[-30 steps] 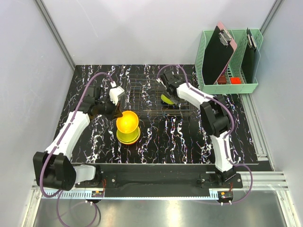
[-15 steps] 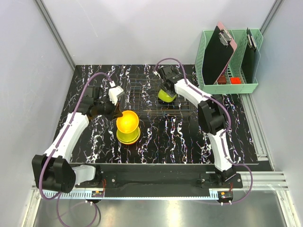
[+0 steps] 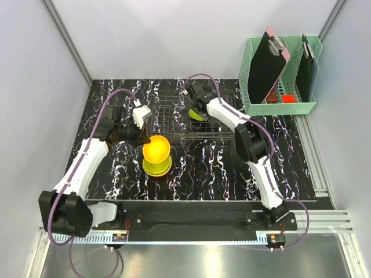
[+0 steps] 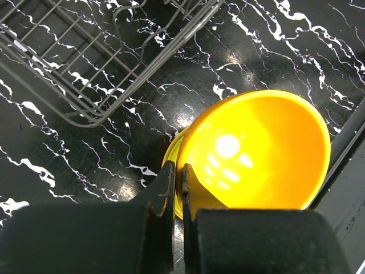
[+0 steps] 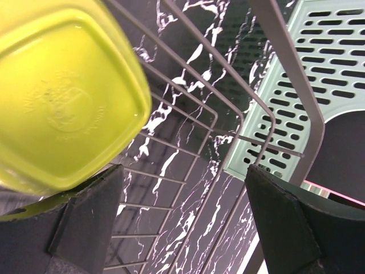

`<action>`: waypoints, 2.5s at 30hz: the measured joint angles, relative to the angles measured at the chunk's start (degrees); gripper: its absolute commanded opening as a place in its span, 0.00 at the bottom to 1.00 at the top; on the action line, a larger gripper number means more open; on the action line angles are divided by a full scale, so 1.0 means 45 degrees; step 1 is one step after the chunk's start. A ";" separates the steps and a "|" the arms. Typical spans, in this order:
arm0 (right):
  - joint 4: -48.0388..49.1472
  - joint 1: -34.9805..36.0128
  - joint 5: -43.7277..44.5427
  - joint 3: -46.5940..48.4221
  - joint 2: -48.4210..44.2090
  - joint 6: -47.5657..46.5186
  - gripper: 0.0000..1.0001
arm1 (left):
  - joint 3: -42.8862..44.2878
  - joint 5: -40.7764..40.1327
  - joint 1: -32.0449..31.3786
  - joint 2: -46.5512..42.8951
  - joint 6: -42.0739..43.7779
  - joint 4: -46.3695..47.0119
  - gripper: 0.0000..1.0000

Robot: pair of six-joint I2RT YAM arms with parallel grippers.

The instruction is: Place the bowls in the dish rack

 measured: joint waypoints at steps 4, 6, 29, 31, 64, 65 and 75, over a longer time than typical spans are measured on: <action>-0.0029 0.0005 0.0442 0.0578 0.0408 0.0005 0.95 | 0.0000 0.0083 0.0005 -0.0005 0.0000 0.0000 0.00; -0.0024 0.0015 0.0680 0.0758 0.0534 0.0010 0.95 | 0.0000 0.0131 0.0005 -0.0005 0.0000 0.0000 0.00; -0.2113 0.0029 -0.5795 -0.1695 -0.7125 0.1282 0.99 | 0.0991 0.0646 -0.0131 -0.0427 0.0005 -0.0369 0.00; -0.2769 -0.0005 -0.8456 -0.1700 -0.7563 0.1778 0.99 | 0.1214 0.0495 -0.0359 -0.0427 0.0015 -0.0369 0.00; -0.2254 -0.1443 -2.6262 -0.4104 -0.4974 0.6751 1.00 | 0.2730 -0.1103 -0.3434 -0.0189 -0.0641 0.0646 0.00; -0.2186 -0.1443 -2.6306 -0.4104 -0.4833 0.6858 0.99 | 0.2744 -0.1190 -0.3439 -0.0189 -0.0656 0.0665 0.00; -0.1642 -0.1321 -2.6486 -0.4007 -0.4201 0.7747 1.00 | 0.2778 -0.2021 -0.3643 -0.0189 -0.0665 0.0690 0.00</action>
